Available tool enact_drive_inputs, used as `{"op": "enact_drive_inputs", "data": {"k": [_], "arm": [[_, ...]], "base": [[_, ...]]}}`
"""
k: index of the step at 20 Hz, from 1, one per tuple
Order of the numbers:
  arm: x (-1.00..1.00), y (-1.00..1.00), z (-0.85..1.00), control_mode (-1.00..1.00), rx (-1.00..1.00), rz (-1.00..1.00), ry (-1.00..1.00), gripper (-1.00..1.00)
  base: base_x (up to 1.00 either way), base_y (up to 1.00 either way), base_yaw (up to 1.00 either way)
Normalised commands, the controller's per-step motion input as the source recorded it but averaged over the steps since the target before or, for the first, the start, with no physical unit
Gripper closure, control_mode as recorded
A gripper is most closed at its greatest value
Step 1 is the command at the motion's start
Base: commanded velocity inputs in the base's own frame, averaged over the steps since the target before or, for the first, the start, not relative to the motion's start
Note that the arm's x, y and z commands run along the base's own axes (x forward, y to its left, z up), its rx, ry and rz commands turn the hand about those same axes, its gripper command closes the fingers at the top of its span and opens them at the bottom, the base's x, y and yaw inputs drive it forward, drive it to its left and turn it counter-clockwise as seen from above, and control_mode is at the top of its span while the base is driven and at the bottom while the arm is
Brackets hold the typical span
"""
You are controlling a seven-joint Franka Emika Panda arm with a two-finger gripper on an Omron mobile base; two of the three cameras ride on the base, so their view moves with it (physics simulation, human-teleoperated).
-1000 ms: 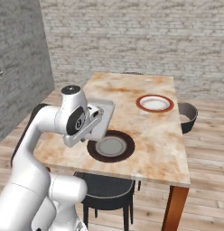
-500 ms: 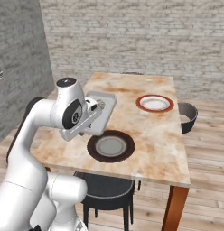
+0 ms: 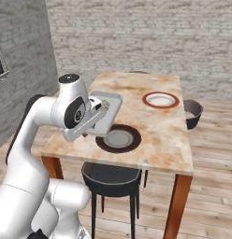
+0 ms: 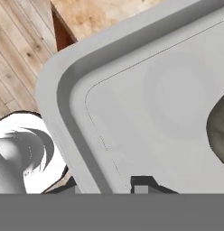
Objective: Place two dumplings into each of the tupperware containers and then place the containers in the fridge.
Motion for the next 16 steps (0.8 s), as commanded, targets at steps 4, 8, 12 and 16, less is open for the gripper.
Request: {"op": "enact_drive_inputs", "data": {"k": [4, 8, 12, 16], "arm": [[0.0, 0.0, 0.0, 1.0, 0.0, 0.0, 0.0, 1.0], [0.0, 0.0, 0.0, 1.0, 0.0, 0.0, 0.0, 1.0], [0.0, 0.0, 0.0, 1.0, 0.0, 0.0, 0.0, 1.0], [0.0, 0.0, 0.0, 1.0, 0.0, 0.0, 0.0, 1.0]], "base": [[-0.83, -0.23, 0.58], [-0.63, -0.2, 0.92], [-0.5, -0.01, 0.94], [-0.53, 0.03, 0.86]]}}
